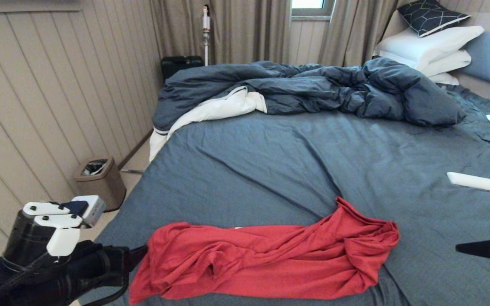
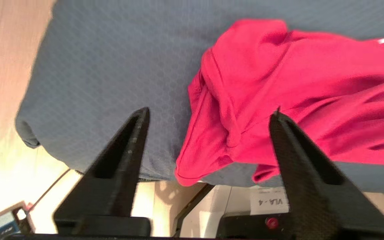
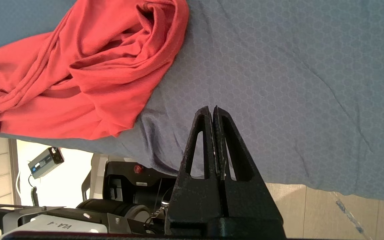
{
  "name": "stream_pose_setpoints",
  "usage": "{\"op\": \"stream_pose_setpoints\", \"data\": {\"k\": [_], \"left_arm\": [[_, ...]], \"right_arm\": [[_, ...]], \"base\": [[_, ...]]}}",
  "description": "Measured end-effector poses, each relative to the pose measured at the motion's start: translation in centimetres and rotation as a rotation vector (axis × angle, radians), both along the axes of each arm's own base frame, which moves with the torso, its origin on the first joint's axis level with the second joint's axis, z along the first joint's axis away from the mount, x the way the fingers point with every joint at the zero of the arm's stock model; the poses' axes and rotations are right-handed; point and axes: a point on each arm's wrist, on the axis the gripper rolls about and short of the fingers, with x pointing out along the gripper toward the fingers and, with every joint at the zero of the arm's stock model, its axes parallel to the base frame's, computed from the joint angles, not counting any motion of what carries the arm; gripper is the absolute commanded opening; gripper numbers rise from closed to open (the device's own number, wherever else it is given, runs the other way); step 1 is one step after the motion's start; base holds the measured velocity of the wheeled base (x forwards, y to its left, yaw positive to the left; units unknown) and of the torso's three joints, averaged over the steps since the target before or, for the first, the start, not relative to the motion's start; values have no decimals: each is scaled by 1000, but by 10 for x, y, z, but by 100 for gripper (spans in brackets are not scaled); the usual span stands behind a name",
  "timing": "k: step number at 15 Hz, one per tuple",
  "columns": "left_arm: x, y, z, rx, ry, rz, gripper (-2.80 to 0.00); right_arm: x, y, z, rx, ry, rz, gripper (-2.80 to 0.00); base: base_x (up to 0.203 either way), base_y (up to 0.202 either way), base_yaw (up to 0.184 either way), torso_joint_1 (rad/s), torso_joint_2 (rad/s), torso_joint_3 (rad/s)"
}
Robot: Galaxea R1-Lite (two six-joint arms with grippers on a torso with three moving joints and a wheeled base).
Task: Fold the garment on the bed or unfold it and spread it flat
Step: Unford the red T-shirt
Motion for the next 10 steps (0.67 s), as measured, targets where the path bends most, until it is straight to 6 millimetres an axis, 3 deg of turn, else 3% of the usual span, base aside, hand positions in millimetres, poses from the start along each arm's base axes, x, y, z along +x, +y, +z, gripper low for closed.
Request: {"op": "stream_pose_setpoints", "data": {"k": [3,4,10], "left_arm": [[-10,6,11,-21,-38,0,0],[-14,9,13,-16,-38,-4,-280],[-20,5,27,-74,66,-153,-280]], "right_arm": [[-1,2,0,1,2,8,-280],[-1,4,0,1,1,16,-280],[4,32,6,12,-17,136,-280]], "base": [[0,0,0,0,0,0],[0,0,0,0,0,0],[0,0,0,0,0,0]]}}
